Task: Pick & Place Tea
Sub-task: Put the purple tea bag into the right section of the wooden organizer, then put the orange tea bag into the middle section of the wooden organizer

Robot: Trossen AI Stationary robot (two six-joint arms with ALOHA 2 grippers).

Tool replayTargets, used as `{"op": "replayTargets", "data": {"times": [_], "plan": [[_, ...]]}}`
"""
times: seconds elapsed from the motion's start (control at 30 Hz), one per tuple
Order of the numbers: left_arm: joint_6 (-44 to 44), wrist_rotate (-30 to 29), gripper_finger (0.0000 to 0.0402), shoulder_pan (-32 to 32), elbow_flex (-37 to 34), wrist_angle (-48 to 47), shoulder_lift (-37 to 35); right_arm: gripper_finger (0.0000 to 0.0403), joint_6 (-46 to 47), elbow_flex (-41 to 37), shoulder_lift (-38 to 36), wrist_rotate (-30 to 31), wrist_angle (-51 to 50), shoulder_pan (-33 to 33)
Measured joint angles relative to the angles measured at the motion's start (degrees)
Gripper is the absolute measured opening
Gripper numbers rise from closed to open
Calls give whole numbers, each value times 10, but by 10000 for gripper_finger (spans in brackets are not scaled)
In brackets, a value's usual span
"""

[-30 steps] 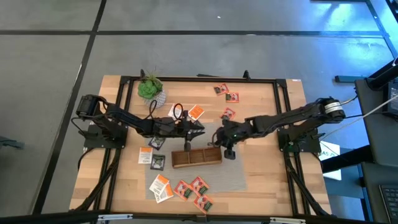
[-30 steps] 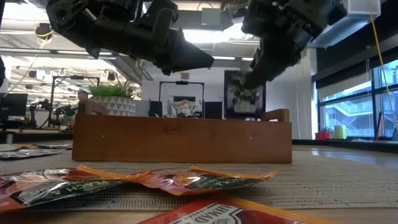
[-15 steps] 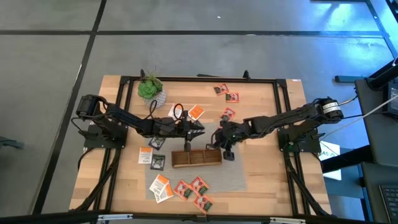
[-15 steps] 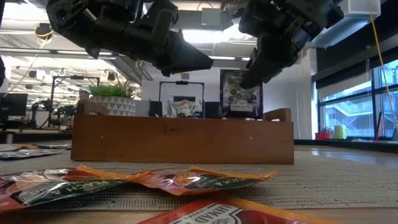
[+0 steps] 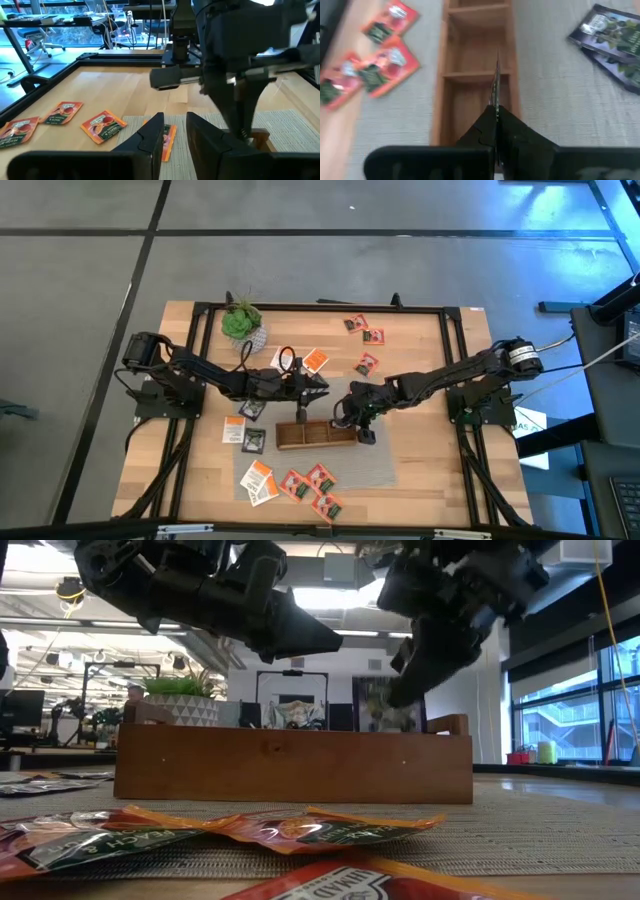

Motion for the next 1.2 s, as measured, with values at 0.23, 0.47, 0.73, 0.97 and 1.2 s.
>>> {"op": "replayTargets", "data": {"times": [0.23, 0.47, 0.73, 0.97, 1.2], "plan": [[0, 0, 80, 0, 0, 0, 0, 7, -9, 0, 17, 39, 2, 1], [0, 0, 79, 0, 0, 0, 0, 7, -1, 0, 18, 39, -2, 6], [0, 0, 80, 0, 0, 0, 0, 24, -2, 0, 18, 39, -3, 8], [0, 0, 80, 0, 0, 0, 0, 90, -1, 0, 14, 43, -5, 8], [-18, -3, 79, 2, 0, 0, 0, 115, 27, 0, -46, 44, -41, 8]]}}
